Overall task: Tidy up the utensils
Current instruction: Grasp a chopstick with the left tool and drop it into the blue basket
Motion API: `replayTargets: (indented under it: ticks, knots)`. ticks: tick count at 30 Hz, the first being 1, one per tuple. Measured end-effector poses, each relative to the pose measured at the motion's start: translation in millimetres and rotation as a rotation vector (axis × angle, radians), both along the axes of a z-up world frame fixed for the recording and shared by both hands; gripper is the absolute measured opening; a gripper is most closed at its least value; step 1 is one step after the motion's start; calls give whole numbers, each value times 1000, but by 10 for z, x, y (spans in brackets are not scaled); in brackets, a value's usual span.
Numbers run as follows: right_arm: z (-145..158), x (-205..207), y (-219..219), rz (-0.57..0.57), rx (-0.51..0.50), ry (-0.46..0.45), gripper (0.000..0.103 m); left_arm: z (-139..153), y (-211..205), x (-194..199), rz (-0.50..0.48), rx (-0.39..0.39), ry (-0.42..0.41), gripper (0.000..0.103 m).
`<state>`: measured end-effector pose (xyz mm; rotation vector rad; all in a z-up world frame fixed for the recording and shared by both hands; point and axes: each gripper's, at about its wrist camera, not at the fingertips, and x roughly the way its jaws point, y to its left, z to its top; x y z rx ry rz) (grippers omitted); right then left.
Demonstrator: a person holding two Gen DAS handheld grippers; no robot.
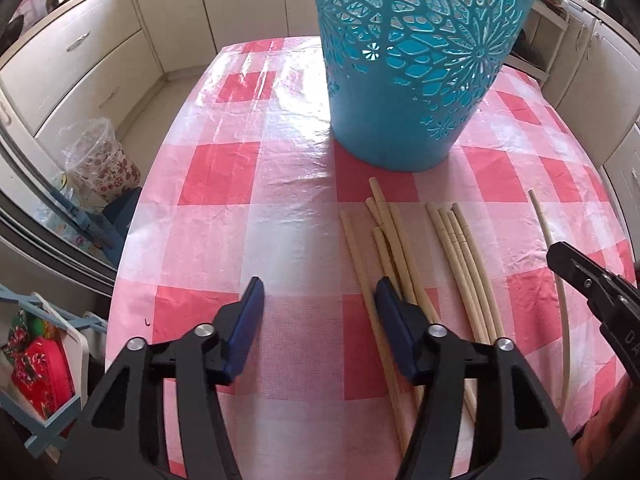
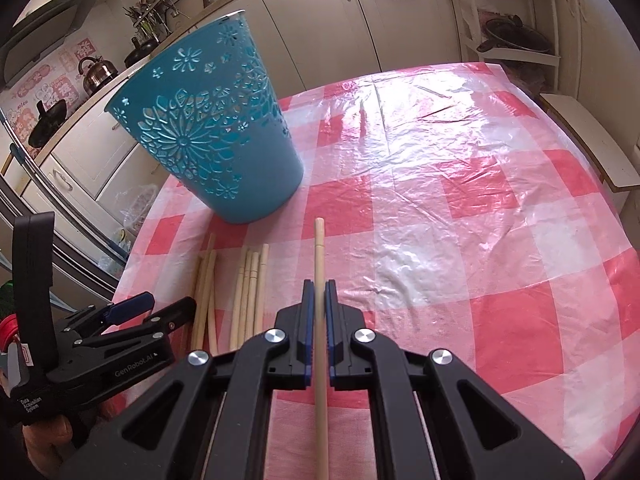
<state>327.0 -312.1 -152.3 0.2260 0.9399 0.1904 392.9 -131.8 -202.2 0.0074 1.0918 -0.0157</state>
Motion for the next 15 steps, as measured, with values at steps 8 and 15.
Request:
replayTargets:
  ticks: [8, 15]
  knots:
    - [-108, 46, -39, -3, 12, 38, 6, 40, -6, 65, -101, -13, -3, 5]
    - [-153, 47, -342, -39, 303, 69, 6, 278, 172, -94, -128, -121, -53, 4]
